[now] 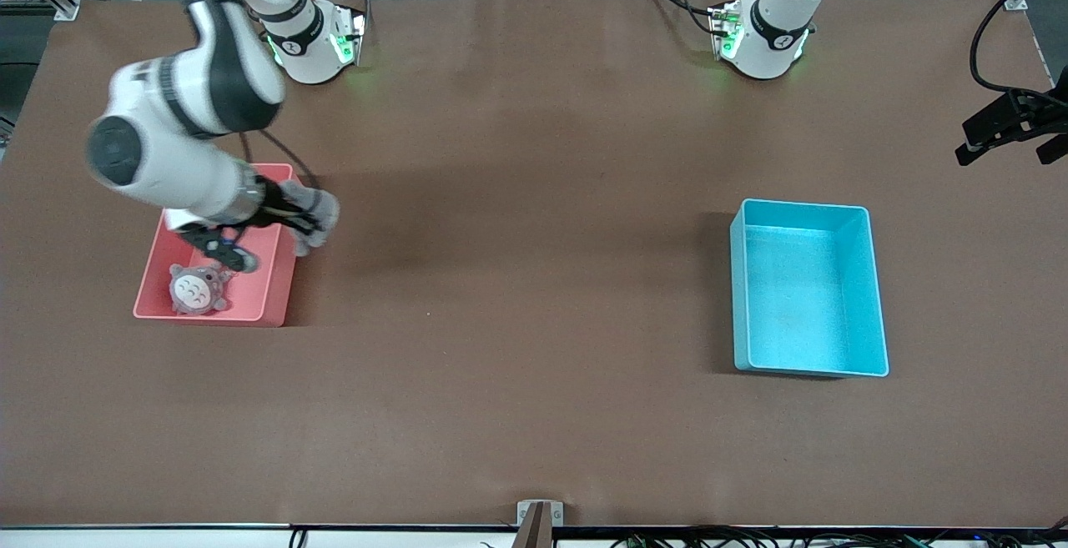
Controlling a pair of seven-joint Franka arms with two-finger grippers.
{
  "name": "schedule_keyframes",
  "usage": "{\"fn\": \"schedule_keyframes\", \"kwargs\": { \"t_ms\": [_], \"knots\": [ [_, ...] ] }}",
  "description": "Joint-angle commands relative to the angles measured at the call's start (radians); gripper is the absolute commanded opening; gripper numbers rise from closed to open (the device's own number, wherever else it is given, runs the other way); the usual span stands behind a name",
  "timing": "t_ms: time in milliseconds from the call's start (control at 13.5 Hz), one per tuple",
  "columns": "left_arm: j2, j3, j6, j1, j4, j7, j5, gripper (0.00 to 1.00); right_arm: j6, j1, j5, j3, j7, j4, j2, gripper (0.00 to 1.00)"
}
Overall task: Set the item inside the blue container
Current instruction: 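Set the plush mid-table with the right gripper while the left gripper advances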
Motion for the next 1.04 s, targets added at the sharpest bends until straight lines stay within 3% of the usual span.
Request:
{"fn": "schedule_keyframes", "kwargs": {
  "t_ms": [0,148,444,666,814,888,962],
  "knots": [
    [-0.011,0.005,0.003,0.006,-0.005,0.020,-0.017,1.00,0.170,0.201,0.006,-0.016,0.288,0.037,0.114,0.03],
    [-0.007,0.006,0.002,0.006,-0.005,0.014,-0.016,1.00,0.246,0.310,-0.003,-0.019,0.461,0.127,0.255,0.03],
    [-0.001,0.008,-0.006,0.013,-0.010,0.002,-0.009,1.00,0.249,0.414,-0.068,-0.019,0.736,0.383,0.510,0.03],
    [0.006,0.006,-0.009,0.027,-0.011,0.010,-0.017,1.00,0.262,0.445,-0.092,-0.019,0.812,0.449,0.594,0.05],
    [0.015,0.000,-0.014,0.018,-0.017,0.008,-0.019,1.00,0.309,0.447,-0.089,-0.018,0.817,0.446,0.604,0.12],
    [0.030,-0.001,-0.037,0.010,-0.022,0.011,-0.022,1.00,0.318,0.448,-0.091,-0.019,0.826,0.445,0.611,0.35],
    [0.042,-0.010,-0.058,0.007,-0.025,0.016,-0.031,1.00,0.319,0.450,-0.092,-0.019,0.829,0.446,0.613,0.88]
  ]
}}
